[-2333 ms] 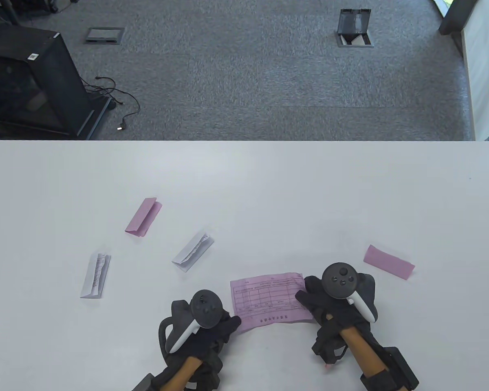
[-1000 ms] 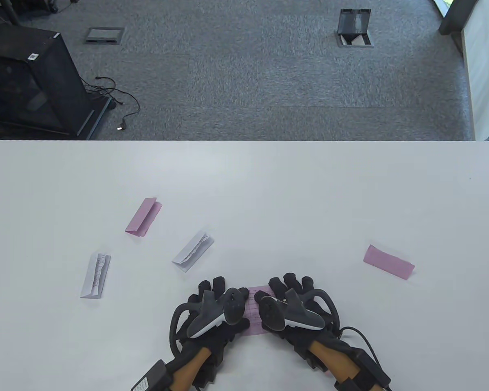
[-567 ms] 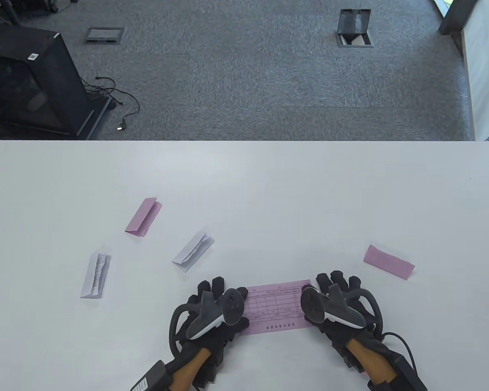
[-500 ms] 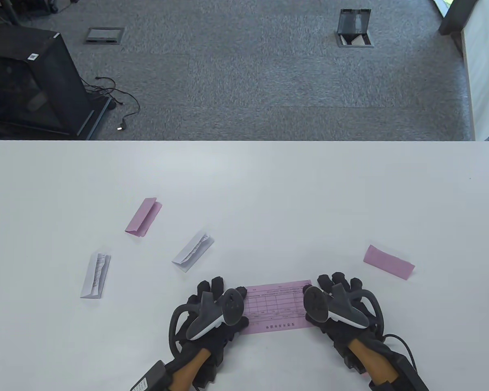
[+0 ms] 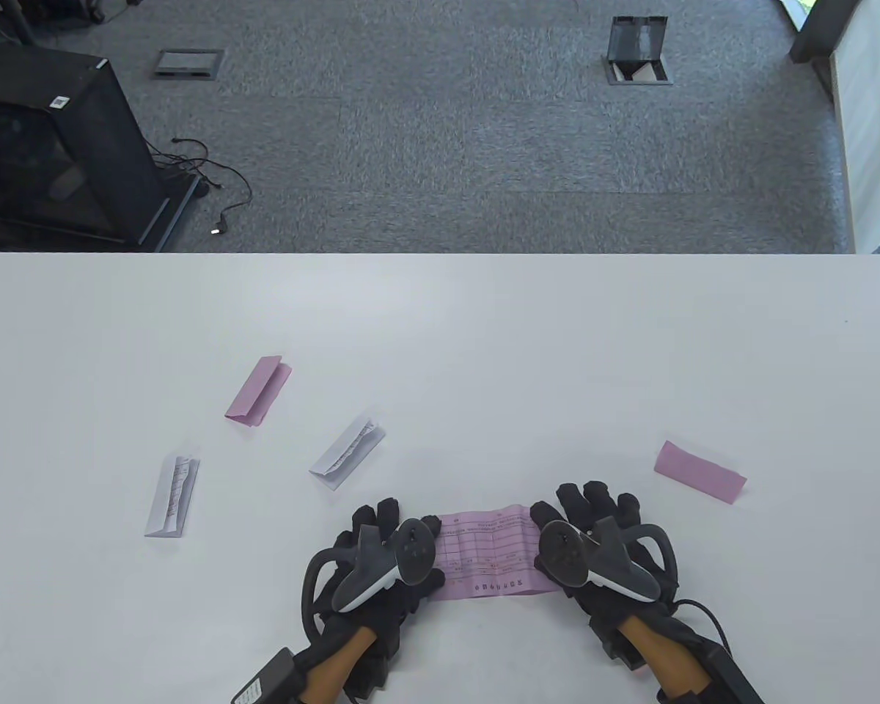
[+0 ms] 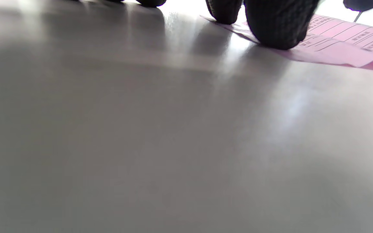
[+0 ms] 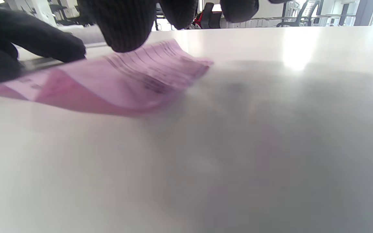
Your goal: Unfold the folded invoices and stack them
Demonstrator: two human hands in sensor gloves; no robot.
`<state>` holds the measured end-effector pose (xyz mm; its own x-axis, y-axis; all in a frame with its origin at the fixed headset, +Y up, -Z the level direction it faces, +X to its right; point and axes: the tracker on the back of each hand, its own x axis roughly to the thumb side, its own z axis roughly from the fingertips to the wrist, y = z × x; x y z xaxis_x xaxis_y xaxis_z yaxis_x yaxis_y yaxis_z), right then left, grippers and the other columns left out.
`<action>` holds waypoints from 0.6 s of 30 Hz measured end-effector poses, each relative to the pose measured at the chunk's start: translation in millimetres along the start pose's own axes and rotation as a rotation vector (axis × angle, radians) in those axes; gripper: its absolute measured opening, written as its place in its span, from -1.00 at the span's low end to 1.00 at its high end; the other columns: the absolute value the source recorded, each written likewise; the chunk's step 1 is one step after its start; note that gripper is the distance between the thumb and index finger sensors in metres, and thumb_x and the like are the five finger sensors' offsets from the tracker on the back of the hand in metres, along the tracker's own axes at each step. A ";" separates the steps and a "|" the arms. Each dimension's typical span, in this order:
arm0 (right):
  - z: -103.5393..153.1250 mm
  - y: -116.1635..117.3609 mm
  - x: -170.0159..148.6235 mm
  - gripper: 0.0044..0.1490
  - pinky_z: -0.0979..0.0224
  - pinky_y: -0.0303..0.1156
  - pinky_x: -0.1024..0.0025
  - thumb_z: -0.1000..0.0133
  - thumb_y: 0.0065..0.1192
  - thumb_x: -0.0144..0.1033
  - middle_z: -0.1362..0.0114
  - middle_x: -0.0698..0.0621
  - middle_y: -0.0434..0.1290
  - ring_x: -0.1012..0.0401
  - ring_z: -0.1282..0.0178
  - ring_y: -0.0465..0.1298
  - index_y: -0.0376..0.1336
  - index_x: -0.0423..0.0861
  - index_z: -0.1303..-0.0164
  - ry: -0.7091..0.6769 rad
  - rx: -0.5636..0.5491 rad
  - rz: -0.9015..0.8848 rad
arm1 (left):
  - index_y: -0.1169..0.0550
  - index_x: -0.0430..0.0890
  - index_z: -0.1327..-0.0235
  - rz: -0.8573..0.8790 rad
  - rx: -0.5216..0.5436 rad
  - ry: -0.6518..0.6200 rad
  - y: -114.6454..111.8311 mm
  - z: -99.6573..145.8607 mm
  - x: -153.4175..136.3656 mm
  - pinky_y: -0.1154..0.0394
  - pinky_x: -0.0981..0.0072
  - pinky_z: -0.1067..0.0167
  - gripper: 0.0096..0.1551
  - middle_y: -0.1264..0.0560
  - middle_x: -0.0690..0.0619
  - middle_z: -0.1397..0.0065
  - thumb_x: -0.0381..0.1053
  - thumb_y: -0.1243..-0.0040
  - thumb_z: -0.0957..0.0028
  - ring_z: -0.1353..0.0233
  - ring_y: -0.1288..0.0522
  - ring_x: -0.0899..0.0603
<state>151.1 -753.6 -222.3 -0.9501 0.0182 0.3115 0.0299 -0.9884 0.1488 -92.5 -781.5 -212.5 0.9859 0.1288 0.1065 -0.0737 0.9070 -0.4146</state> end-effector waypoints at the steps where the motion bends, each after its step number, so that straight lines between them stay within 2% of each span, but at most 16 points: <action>1: -0.6 -1.7 4.6 -0.11 -0.47 -0.15 -0.55 -0.06 0.12 0.11 -0.72 -0.22 -0.03 -0.34 -0.66 -0.10 -0.04 0.13 -0.60 -0.021 -0.006 -0.015 | -0.10 0.33 -0.62 0.003 -0.001 0.001 0.0 -0.1 -0.3 0.09 -0.45 -0.50 -0.14 0.17 -0.20 -0.80 0.32 -0.14 -0.06 -0.68 0.20 -0.46; 10: -15.5 1.8 54.1 -0.14 -0.47 -0.16 -0.56 -0.06 0.10 0.12 -0.72 -0.22 -0.02 -0.35 -0.67 -0.11 -0.02 0.18 -0.59 -0.114 0.032 -0.004 | -0.09 0.32 -0.62 0.001 -0.004 -0.001 0.0 -0.1 -0.6 0.09 -0.45 -0.50 -0.14 0.18 -0.21 -0.80 0.32 -0.14 -0.07 -0.68 0.21 -0.46; 18: -34.2 20.2 82.3 -0.14 -0.47 -0.17 -0.56 -0.06 0.09 0.14 -0.73 -0.23 -0.03 -0.35 -0.67 -0.12 -0.02 0.19 -0.59 -0.144 0.118 0.021 | -0.08 0.32 -0.63 0.000 -0.011 -0.004 -0.3 -0.5 -0.4 0.10 -0.45 -0.50 -0.14 0.20 -0.21 -0.80 0.32 -0.12 -0.07 -0.68 0.22 -0.47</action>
<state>62.9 -777.2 -225.7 -0.8947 0.0271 0.4459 0.0938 -0.9645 0.2467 -92.8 -782.1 -212.8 0.9853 0.1306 0.1098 -0.0724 0.9027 -0.4242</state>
